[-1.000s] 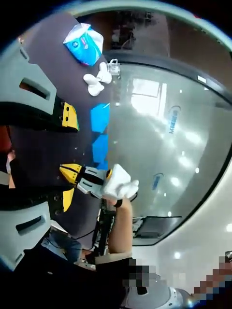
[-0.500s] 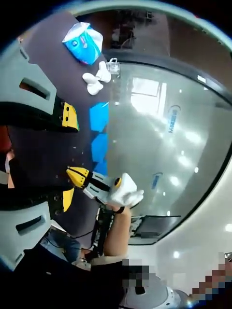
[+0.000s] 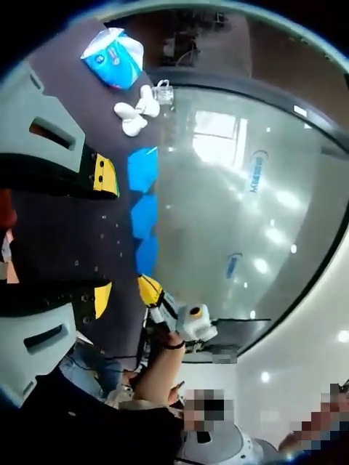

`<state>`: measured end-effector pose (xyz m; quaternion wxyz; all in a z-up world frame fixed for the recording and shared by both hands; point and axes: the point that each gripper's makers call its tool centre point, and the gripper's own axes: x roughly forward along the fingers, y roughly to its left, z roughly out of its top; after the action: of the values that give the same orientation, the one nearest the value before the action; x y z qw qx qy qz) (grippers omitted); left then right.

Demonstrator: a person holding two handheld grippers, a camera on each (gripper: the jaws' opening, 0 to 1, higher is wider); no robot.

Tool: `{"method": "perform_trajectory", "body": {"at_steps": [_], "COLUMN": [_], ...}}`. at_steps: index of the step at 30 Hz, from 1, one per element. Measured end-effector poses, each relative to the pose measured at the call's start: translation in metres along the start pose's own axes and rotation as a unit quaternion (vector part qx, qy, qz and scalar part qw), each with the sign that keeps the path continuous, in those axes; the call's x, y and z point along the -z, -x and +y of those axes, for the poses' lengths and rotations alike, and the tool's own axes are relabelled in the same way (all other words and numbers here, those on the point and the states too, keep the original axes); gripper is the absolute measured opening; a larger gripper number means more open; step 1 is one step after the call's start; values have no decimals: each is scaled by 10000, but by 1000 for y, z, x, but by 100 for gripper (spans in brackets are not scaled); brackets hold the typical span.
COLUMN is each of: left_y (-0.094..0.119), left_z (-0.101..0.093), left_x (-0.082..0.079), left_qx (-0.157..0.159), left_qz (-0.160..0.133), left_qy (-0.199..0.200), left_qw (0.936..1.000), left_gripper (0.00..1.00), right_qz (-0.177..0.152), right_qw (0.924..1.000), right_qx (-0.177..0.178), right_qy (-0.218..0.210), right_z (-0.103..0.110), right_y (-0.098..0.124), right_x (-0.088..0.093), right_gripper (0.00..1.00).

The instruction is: Sort the screws, nuts, and washers into the corresponding bins

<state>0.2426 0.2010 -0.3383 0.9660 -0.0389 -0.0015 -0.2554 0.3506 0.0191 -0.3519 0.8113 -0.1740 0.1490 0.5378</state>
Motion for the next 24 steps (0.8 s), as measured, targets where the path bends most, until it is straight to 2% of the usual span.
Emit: {"method": "perform_trajectory", "body": {"at_steps": [3,7,13,19,24], "left_y": [-5,-11,-18,-20,-22], "left_z": [-3,-6,-11,-13,-16], "left_x": [-3,-3,-2,-1,0], "left_qx": [70,141,264,290,324], "left_qz": [-18,-13,31,48,86], "left_qy": [-13,-6,-34,-35,-41], "left_qw": [10000,9999,9996,9996,9994], "left_gripper": [38,38,38,38,38], "right_qz": [-287,-581,-699,-855,-1015], "right_qw": [9975,9893,9744,9604,9524], "right_qx": [631,1301,2098,2572,2755], "right_qy": [-156,-312,-409,-640,-824], "right_z": [-15,-26,-36,-42,-42], "right_y": [25,61,109,137,146], "right_x": [5,12,32,51,57], "right_gripper": [0,0,0,0,0]}}
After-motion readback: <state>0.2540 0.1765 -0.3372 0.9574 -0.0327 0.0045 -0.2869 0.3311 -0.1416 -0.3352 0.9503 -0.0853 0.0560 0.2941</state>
